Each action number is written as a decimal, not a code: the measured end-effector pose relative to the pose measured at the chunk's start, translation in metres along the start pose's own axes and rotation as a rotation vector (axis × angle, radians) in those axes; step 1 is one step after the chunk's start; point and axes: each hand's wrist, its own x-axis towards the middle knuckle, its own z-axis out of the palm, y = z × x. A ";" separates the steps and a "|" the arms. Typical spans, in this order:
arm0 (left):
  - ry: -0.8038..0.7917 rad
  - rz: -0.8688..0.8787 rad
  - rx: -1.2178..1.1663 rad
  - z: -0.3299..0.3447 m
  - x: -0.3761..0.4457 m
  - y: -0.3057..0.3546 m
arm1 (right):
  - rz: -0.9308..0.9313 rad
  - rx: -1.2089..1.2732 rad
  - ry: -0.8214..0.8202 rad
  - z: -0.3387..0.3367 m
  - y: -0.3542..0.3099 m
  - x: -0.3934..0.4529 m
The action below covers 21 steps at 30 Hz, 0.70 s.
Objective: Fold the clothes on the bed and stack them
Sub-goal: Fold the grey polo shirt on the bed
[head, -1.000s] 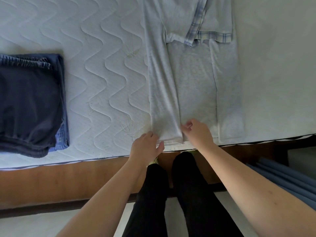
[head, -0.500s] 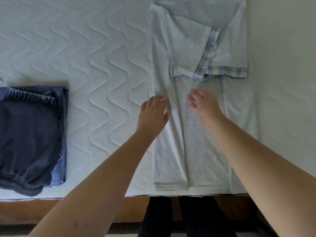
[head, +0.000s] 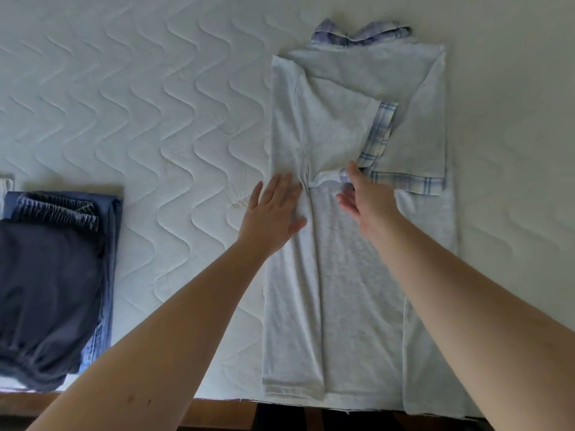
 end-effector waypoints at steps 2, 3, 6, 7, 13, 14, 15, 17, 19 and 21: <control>-0.010 0.011 0.004 0.002 0.002 0.001 | 0.007 0.046 -0.014 0.005 0.001 0.002; -0.017 0.015 0.007 0.004 0.002 0.001 | 0.008 0.082 -0.001 0.008 0.000 0.003; -0.043 0.025 0.024 0.006 0.002 -0.001 | 0.020 0.162 0.094 0.011 -0.001 0.001; -0.045 0.027 0.021 0.006 0.002 -0.002 | -0.025 0.149 0.120 0.010 -0.001 0.000; -0.027 0.073 0.050 0.007 0.008 0.001 | -0.536 -0.254 0.016 -0.016 -0.013 0.007; -0.038 0.071 0.049 0.008 0.010 0.002 | -0.531 -0.310 0.004 -0.021 -0.013 0.010; -0.054 0.063 0.049 0.009 0.011 0.002 | -0.519 -0.366 0.007 -0.025 -0.011 0.014; -0.096 0.044 0.053 0.012 0.013 0.003 | -0.527 -0.535 0.009 -0.032 -0.005 0.019; -0.138 0.032 0.053 0.014 0.015 0.004 | -0.521 -0.726 -0.062 -0.037 -0.001 0.023; -0.156 0.035 0.053 0.014 0.017 0.006 | -0.501 -0.767 -0.111 -0.038 -0.002 0.023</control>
